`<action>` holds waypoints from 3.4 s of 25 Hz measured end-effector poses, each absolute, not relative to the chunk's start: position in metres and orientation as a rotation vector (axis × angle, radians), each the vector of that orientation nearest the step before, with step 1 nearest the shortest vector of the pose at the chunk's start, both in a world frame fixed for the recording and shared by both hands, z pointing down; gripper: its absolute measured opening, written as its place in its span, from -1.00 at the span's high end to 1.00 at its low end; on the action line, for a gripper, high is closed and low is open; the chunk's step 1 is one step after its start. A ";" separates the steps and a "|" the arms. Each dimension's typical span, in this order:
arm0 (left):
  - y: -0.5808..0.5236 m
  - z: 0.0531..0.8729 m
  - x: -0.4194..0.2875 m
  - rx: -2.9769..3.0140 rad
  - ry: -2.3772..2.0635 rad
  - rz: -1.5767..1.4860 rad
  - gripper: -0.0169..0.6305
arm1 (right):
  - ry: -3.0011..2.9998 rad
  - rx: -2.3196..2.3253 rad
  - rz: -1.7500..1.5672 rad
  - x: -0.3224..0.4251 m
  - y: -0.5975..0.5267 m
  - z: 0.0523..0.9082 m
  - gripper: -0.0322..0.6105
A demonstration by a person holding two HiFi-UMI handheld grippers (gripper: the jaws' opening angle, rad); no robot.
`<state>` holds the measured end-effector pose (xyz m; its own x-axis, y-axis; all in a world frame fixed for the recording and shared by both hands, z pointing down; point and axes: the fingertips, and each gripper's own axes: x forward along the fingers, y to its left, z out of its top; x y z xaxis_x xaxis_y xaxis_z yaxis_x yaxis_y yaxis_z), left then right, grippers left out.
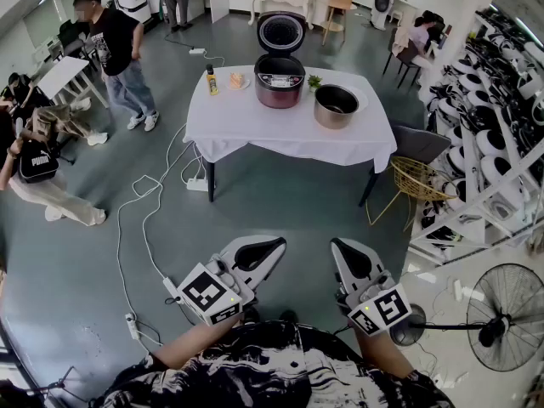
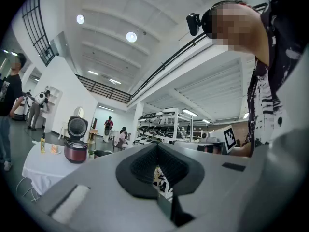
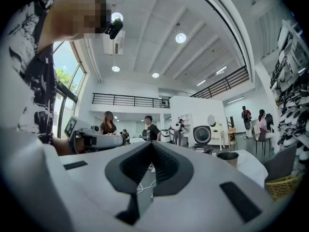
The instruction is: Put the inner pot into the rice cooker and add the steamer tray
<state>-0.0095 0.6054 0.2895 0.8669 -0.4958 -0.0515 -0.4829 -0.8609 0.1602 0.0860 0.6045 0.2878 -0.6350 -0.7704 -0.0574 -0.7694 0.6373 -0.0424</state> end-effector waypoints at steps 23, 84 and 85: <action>0.601 0.294 -0.003 2.900 -0.740 -0.147 0.93 | 2.775 -1.279 -0.040 0.087 0.599 0.291 0.91; 0.173 0.304 -0.023 2.901 -0.717 -0.144 0.93 | 2.725 -1.278 0.128 0.080 0.170 0.292 -0.82; 0.163 0.303 -0.019 2.903 -0.720 -0.139 0.93 | 2.727 -1.277 0.125 0.084 0.160 0.293 -0.82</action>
<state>-0.0194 0.1633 0.3026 0.8808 -0.4704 -0.0540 -0.4567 -0.8742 0.1650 0.0843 0.1597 0.2925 -0.6341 -0.7586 -0.1499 -0.7691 0.6388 0.0206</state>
